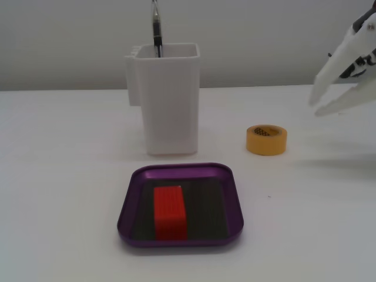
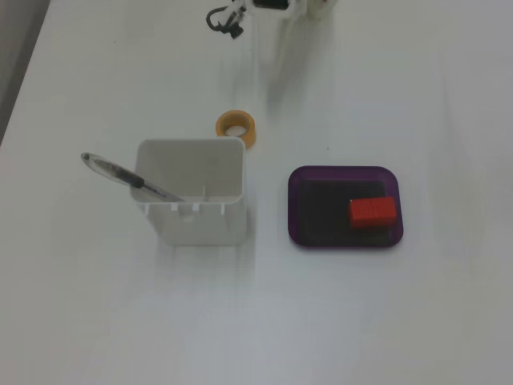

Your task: Grab up the yellow tape and put it in the box.

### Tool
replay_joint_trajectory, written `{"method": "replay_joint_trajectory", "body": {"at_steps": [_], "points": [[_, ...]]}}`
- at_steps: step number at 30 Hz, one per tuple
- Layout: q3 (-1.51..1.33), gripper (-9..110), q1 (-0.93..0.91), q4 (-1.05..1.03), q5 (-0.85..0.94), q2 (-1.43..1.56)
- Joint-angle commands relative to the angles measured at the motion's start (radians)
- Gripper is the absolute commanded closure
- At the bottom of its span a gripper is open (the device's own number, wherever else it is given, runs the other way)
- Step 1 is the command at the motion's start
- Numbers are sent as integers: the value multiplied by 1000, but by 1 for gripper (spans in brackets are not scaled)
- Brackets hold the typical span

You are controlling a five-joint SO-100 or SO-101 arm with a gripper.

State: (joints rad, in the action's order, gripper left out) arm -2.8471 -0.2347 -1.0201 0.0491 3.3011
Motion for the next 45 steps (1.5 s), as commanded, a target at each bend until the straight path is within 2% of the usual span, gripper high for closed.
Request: {"method": "replay_joint_trajectory", "body": {"at_steps": [1, 8, 14, 18, 28, 39, 45], "points": [[104, 99, -5, 20, 26, -160], [416, 85, -14, 3, 31, -689], [676, 83, -14, -69, 32, -1081], [775, 83, -38, -67, 34, -1239], [779, 83, -175, -15, 133, -1331], [730, 83, -150, -8, 135, -1336], [666, 83, -100, 63, 133, -1336]]}}
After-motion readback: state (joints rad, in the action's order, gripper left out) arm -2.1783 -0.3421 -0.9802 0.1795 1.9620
